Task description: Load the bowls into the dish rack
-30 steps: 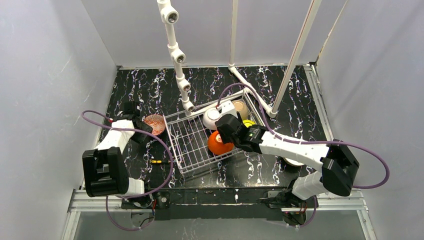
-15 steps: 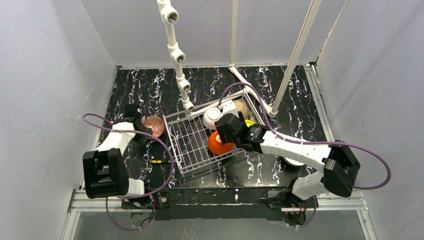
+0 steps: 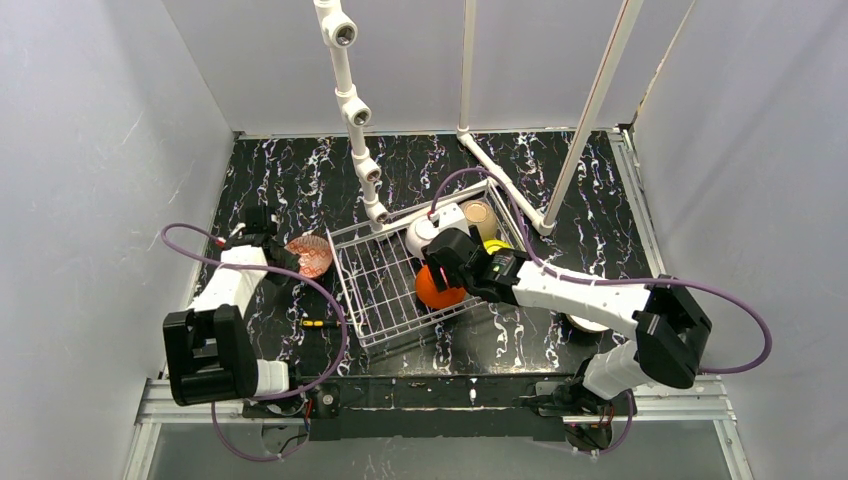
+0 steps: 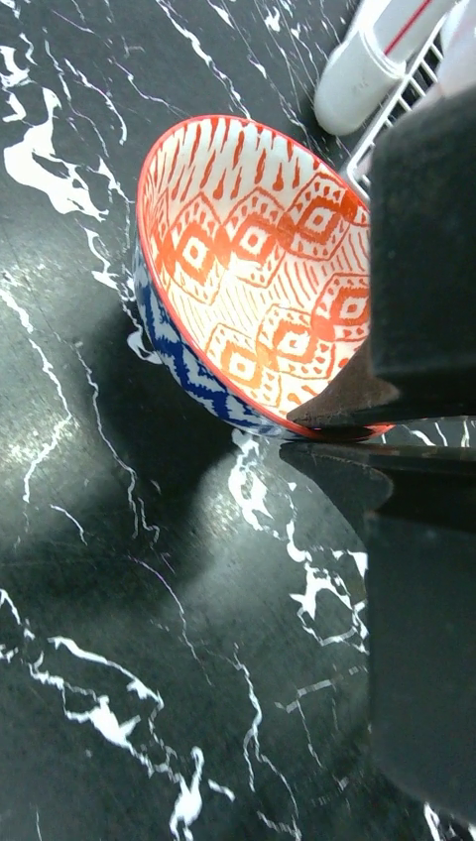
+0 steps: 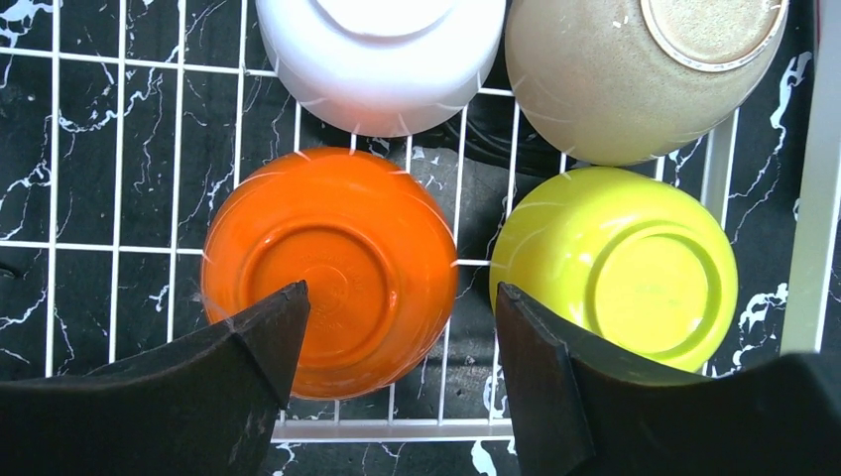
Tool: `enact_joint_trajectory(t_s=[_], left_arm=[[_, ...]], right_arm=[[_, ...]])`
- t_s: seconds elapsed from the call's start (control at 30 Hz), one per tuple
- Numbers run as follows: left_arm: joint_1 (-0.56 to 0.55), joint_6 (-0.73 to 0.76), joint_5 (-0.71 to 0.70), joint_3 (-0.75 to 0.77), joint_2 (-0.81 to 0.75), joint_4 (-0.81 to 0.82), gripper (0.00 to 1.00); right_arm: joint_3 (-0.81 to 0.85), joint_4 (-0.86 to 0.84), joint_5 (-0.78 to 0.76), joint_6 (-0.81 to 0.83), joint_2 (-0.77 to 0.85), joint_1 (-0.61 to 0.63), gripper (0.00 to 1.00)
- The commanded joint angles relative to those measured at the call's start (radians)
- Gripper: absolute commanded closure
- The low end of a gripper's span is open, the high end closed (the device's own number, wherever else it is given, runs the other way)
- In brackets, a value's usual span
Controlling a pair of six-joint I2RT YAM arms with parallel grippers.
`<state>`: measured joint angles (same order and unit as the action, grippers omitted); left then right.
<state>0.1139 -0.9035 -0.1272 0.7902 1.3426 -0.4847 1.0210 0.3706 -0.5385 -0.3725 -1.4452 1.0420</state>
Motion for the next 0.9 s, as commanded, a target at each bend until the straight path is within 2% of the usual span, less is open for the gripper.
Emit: enact_joint_trajectory(t_s=[0.0, 0.37, 0.43, 0.5, 0.63, 0.77, 0.87], left_arm=[[-0.003, 0.063, -0.064, 0.079, -0.093, -0.106, 1.0], [-0.003, 0.147, -0.081, 0.234, -0.258, -0.226, 1.0], [-0.003, 0.159, -0.075, 0.26, -0.281, -0.247, 1.0], [-0.003, 0.171, -0.066, 0.29, -0.306, -0.267, 1.0], [-0.003, 0.194, -0.035, 0.343, -0.332, -0.302, 1.0], [-0.006, 0.227, 0.036, 0.392, -0.345, -0.316, 1.0], [-0.012, 0.286, 0.173, 0.432, -0.325, -0.328, 1.0]], right_arm=[[0.03, 0.079, -0.071, -0.01, -0.032, -0.001, 0.23], [0.097, 0.204, -0.152, -0.051, -0.074, -0.001, 0.34], [0.128, 0.236, -0.156, -0.053, -0.08, -0.001, 0.32], [0.15, 0.237, -0.135, -0.038, -0.069, -0.001, 0.27], [0.138, 0.112, -0.063, -0.003, 0.023, -0.001, 0.16], [0.126, -0.013, 0.037, 0.068, 0.108, 0.0, 0.13], [0.089, -0.167, 0.278, 0.22, 0.172, 0.0, 0.16]])
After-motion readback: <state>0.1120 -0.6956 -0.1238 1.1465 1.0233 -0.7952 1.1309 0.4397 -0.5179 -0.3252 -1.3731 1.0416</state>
